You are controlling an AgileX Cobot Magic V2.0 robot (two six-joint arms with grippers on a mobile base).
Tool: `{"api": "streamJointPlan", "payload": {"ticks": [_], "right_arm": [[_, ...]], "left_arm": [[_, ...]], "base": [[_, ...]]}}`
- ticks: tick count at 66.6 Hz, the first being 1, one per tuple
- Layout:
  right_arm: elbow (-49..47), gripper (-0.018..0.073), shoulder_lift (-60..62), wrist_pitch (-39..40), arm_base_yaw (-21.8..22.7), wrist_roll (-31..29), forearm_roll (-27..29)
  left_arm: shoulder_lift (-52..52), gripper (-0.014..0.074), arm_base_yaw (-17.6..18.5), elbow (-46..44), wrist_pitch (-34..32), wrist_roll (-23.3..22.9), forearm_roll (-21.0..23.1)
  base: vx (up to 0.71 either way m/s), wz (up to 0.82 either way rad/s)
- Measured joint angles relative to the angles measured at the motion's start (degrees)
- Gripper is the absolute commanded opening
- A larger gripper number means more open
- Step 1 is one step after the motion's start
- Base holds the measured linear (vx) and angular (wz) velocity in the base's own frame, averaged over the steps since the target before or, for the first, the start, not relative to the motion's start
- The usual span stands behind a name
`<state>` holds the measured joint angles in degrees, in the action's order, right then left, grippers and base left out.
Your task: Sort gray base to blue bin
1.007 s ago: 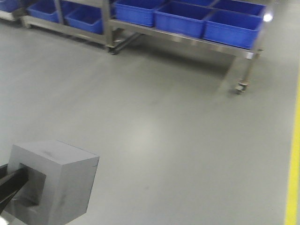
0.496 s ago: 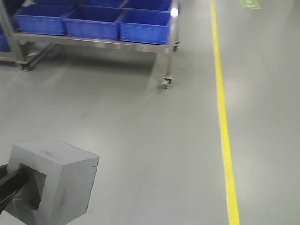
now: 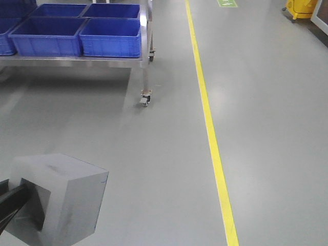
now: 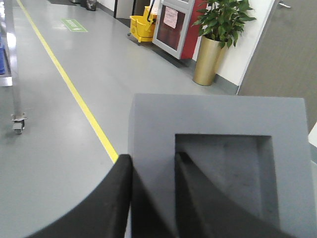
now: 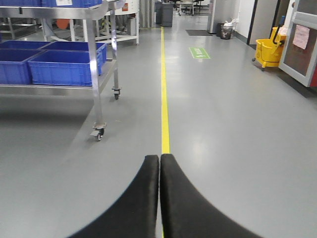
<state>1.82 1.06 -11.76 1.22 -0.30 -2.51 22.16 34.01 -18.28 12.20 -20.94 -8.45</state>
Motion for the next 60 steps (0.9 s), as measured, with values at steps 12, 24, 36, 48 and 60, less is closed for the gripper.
{"api": "streamJointPlan", "payload": {"ticks": [12, 24, 36, 48, 60], "right_arm": [[0.0, -0.0005, 0.0, 0.0, 0.0, 0.0, 0.0], [0.0, -0.0005, 0.0, 0.0, 0.0, 0.0, 0.0], [0.0, -0.0005, 0.0, 0.0, 0.0, 0.0, 0.0], [0.0, -0.0005, 0.0, 0.0, 0.0, 0.0, 0.0], [0.0, -0.0005, 0.0, 0.0, 0.0, 0.0, 0.0]], "left_arm": [[0.0, -0.0007, 0.0, 0.0, 0.0, 0.0, 0.0], [0.0, -0.0007, 0.0, 0.0, 0.0, 0.0, 0.0], [0.0, -0.0007, 0.0, 0.0, 0.0, 0.0, 0.0], [0.0, -0.0007, 0.0, 0.0, 0.0, 0.0, 0.0], [0.0, -0.0007, 0.0, 0.0, 0.0, 0.0, 0.0]], "base": [[0.36, -0.16], [0.38, -0.11], [0.39, -0.06], [0.4, -0.04], [0.43, -0.03]]}}
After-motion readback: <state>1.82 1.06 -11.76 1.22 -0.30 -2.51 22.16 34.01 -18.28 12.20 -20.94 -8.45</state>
